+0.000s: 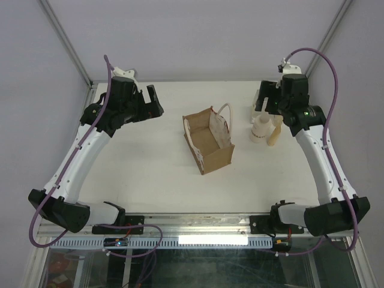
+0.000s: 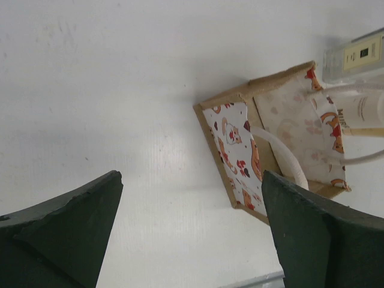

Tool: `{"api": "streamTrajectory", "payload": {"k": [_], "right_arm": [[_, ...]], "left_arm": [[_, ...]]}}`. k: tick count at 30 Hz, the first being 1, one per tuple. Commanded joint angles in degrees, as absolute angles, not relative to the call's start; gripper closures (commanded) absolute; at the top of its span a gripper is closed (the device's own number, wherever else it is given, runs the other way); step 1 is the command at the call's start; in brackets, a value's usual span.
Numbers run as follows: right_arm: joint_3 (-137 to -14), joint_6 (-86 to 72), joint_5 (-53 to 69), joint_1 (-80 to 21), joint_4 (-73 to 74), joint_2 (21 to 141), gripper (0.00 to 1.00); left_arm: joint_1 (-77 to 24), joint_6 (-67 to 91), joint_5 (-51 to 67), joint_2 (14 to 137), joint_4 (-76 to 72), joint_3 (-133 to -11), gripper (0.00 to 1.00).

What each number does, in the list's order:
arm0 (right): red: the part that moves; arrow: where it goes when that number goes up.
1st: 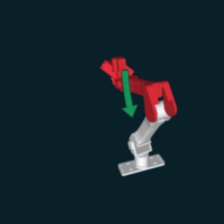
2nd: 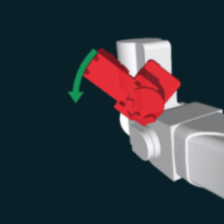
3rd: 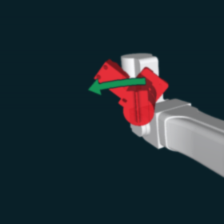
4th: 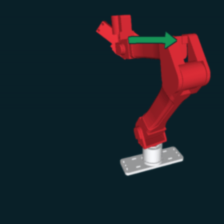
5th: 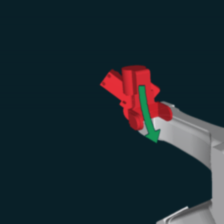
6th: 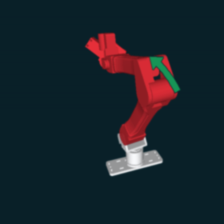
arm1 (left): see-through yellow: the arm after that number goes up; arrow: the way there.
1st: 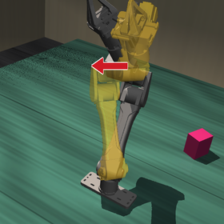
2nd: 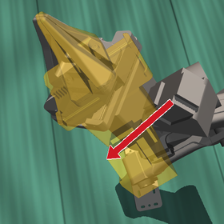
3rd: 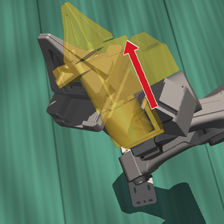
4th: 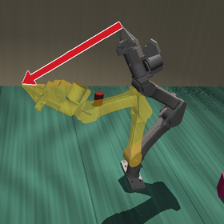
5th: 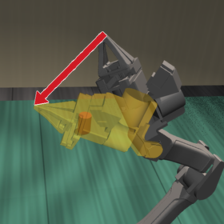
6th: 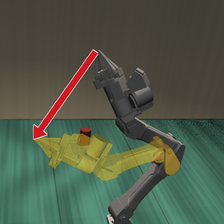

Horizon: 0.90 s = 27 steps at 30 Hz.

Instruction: Take the personal care products out of the canvas bag

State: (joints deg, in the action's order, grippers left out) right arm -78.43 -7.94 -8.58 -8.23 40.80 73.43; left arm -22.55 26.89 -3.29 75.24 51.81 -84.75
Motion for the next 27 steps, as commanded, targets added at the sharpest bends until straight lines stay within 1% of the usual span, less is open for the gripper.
{"api": "streamTrajectory", "payload": {"k": [1,4,9,15,21,27], "right_arm": [[-86.03,-7.85,0.58,-13.98,39.32,68.35,0.17],[-87.49,-8.99,7.28,-14.69,35.71,64.31,0.15],[-87.66,-9.12,11.84,-14.70,29.02,55.35,0.11],[-85.74,-9.29,6.23,-14.68,23.07,47.07,0.07],[-85.22,-9.62,0.33,-14.69,23.25,44.98,0.07],[-84.73,-9.48,-0.54,-14.68,23.36,44.89,0.07]], "left_arm": [[-22.78,23.91,-9.97,73.11,50.17,-91.50,0.01],[-22.76,21.89,-13.63,72.21,50.03,-95.87,0.01],[-22.76,17.22,-19.20,68.64,47.60,-100.44,0.01],[-22.76,14.44,-21.89,63.83,43.73,-101.82,0.01],[-22.77,14.49,-22.76,63.07,43.50,-102.73,0.01],[-22.76,14.28,-22.14,63.44,43.76,-101.86,0.01]]}}
